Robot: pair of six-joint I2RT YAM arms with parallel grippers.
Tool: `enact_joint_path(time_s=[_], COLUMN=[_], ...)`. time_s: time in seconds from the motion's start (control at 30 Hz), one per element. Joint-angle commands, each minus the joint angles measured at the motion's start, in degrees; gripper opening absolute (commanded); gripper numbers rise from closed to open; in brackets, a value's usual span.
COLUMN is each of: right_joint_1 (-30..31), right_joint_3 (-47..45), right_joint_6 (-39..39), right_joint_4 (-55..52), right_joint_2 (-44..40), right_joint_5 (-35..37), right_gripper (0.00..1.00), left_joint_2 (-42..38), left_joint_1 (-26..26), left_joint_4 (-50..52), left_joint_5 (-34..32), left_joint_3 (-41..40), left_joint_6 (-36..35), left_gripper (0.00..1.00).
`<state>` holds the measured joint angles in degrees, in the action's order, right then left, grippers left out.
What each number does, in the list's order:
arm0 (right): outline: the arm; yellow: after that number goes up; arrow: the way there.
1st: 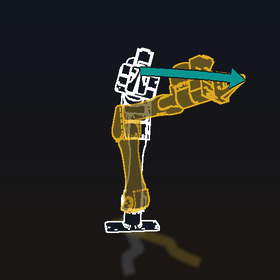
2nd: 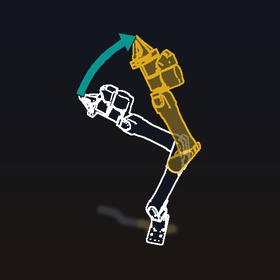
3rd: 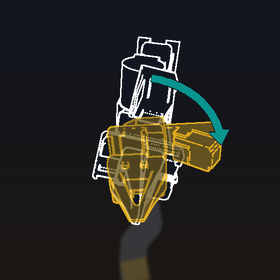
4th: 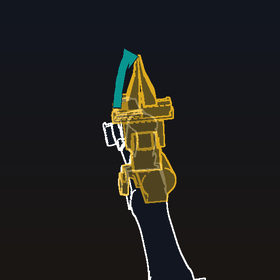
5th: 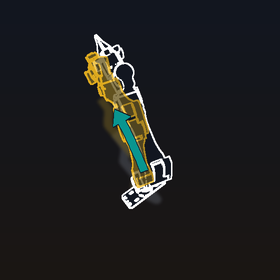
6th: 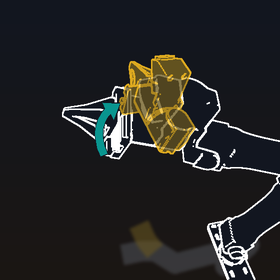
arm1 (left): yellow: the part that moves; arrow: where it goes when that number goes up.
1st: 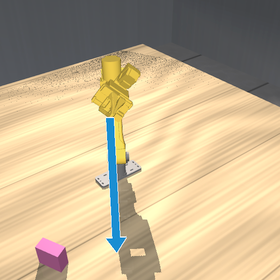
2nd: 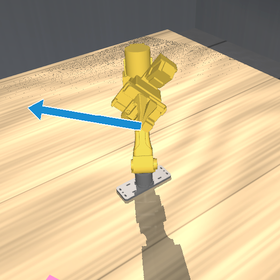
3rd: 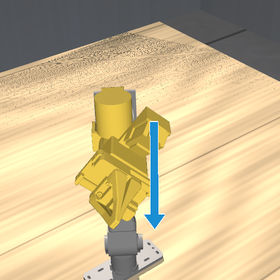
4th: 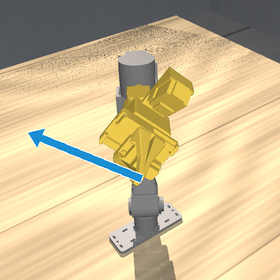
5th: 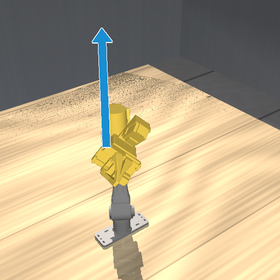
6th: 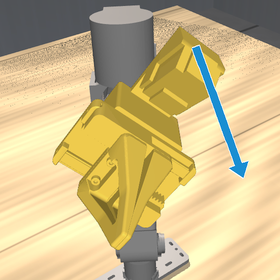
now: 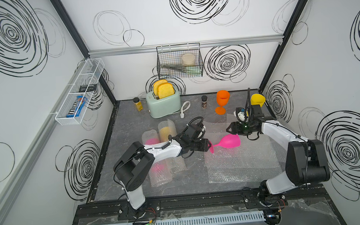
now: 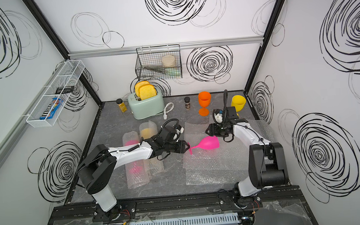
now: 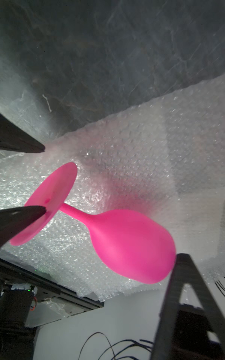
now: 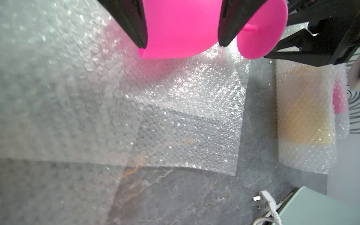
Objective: Unpack wine glasses from bubble wrap
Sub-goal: Pick up the wine glass from the bubble wrap.
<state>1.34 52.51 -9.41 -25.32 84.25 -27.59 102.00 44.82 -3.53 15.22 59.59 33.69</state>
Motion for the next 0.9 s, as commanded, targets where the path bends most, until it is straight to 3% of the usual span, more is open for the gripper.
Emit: enact_joint_path(time_s=[0.0, 0.17, 0.43, 0.6, 0.87], right_joint_1=[-2.62, -6.66, -11.52, -11.5, -10.22], right_joint_3=[-3.96, -7.69, -13.6, -18.17, -22.41], right_joint_6=[-5.32, -8.26, -10.81, -11.57, -12.74], right_joint_4=[1.8, 6.54, 5.65, 2.6, 7.34], right_joint_2=[-3.63, -11.08, -20.3, -23.31, -24.56], right_joint_5=[1.19, -2.38, -5.45, -9.0, -17.51], right_gripper=[0.62, 0.62, 0.62, 0.61, 0.58], left_joint_2=[-2.11, -1.13, -0.39, -0.06, 0.52], left_joint_1=[0.27, 0.94, 1.16, 1.07, 0.98], left_joint_4=[-5.76, -6.25, -6.03, -5.93, -6.9], left_joint_5=[-0.57, 0.33, 0.92, 1.12, 2.39], left_joint_3=[-0.09, 0.15, 1.14, 1.01, 0.47], left_joint_6=[0.41, 0.75, 0.76, 0.71, 1.46], left_gripper=[0.49, 0.49, 0.49, 0.49, 0.49])
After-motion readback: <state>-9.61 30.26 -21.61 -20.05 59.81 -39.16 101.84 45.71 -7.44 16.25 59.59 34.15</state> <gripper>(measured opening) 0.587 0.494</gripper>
